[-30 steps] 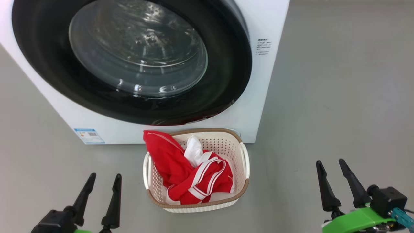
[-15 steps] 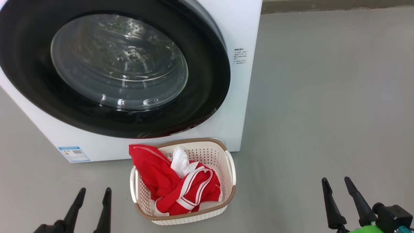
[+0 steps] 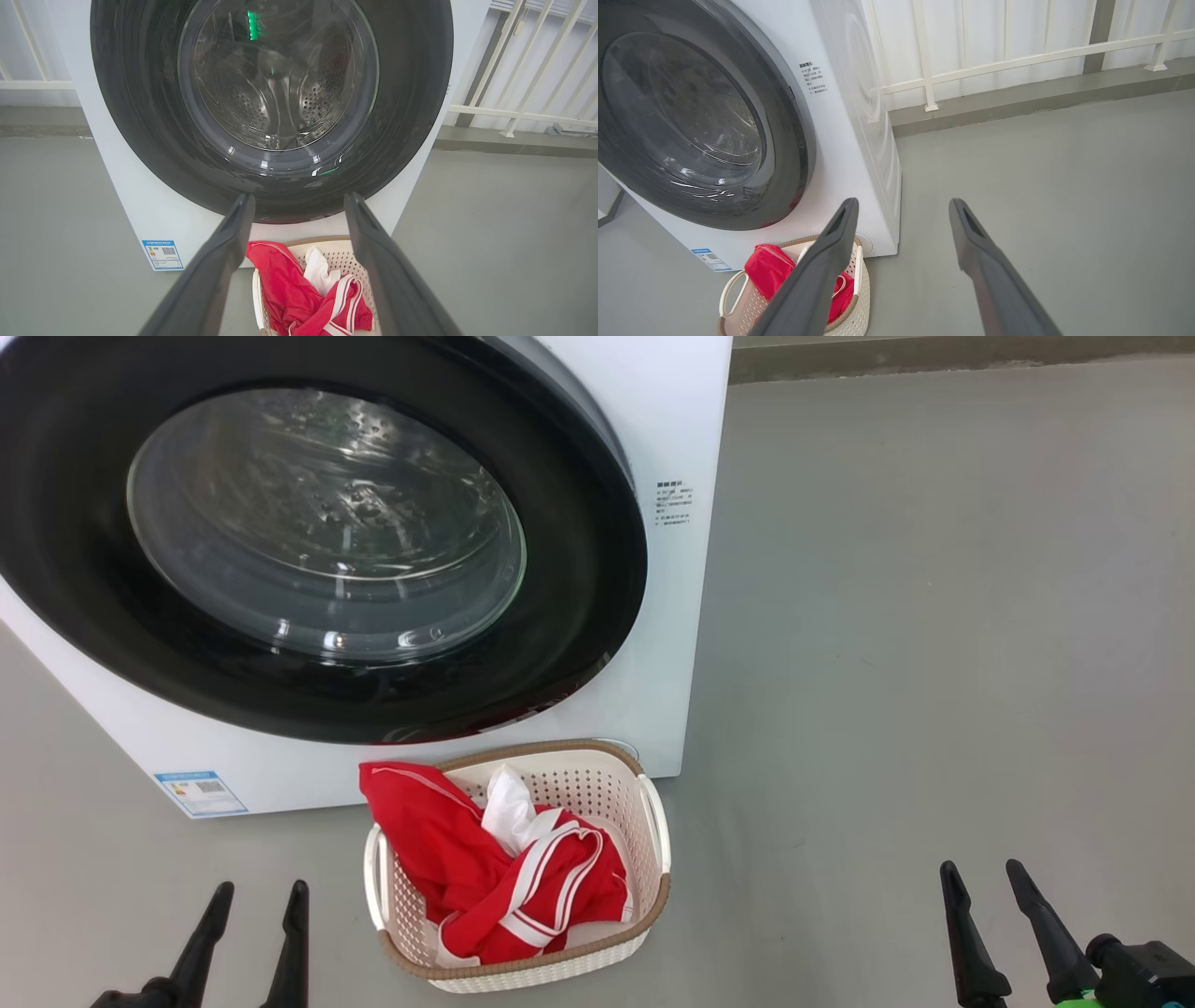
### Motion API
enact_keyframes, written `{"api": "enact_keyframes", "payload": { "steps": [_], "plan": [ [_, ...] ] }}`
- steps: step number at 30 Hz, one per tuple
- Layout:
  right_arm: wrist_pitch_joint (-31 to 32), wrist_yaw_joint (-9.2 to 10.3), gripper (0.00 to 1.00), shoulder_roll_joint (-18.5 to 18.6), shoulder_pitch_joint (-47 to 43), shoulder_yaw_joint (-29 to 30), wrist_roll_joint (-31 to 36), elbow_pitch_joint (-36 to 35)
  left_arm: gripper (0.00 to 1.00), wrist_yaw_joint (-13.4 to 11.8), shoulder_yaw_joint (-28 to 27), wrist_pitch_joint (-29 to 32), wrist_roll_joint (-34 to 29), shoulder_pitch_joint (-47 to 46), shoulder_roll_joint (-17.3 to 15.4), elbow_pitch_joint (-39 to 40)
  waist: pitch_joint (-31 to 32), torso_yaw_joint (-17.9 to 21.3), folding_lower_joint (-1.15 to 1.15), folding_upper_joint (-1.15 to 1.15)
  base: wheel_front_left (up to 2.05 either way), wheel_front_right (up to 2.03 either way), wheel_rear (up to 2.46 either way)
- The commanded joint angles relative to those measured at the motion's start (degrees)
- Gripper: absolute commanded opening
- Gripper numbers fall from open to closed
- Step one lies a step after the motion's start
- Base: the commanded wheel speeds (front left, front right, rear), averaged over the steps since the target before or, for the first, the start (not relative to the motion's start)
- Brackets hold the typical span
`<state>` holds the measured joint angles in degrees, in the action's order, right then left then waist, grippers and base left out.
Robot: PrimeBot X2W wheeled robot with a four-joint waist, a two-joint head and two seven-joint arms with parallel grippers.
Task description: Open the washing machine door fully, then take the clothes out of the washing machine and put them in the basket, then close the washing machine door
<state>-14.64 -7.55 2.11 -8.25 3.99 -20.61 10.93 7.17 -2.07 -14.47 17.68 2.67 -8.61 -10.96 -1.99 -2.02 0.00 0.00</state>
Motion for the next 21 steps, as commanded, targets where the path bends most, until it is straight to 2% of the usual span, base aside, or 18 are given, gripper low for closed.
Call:
{"api": "enact_keyframes", "payload": {
  "steps": [1,7,8,9,14,21],
  "plan": [
    [-0.36,0.06,1.00,0.76,0.81,-1.12,0.18,-1.64,1.00,0.32,-2.09,-0.52,-0.33,-0.79,-1.06,1.69,-0.01,-0.04,0.00,0.00,0.00,0.00,0.00],
    [-0.36,0.06,1.00,0.76,0.86,-1.22,0.27,-1.70,1.00,0.32,-1.67,-0.52,0.17,-0.82,-0.84,1.40,0.05,-0.28,0.00,0.00,0.00,0.00,0.00],
    [-0.36,0.06,0.00,0.76,0.84,-1.22,0.30,-1.73,0.00,0.32,-1.61,-0.52,0.25,-0.82,-0.87,1.42,0.07,-0.31,0.00,0.00,0.00,0.00,0.00],
    [0.00,0.00,0.00,-0.03,0.02,-0.01,-0.05,0.08,0.00,-0.02,0.29,0.03,0.17,-0.02,0.15,-0.10,0.07,-0.29,0.00,0.00,0.00,0.00,0.00],
    [0.04,0.00,0.00,-1.02,-0.16,-0.40,-0.03,4.01,0.00,-0.08,1.00,0.37,0.14,0.16,2.37,-3.88,0.07,-0.29,0.00,0.00,0.00,0.00,0.00],
    [0.93,0.00,0.00,-0.78,0.47,-0.54,-4.06,4.03,0.00,-0.06,0.74,1.49,4.09,-0.22,2.68,-3.97,0.29,-0.17,0.13,0.00,0.00,0.00,0.00]
  ]
}}
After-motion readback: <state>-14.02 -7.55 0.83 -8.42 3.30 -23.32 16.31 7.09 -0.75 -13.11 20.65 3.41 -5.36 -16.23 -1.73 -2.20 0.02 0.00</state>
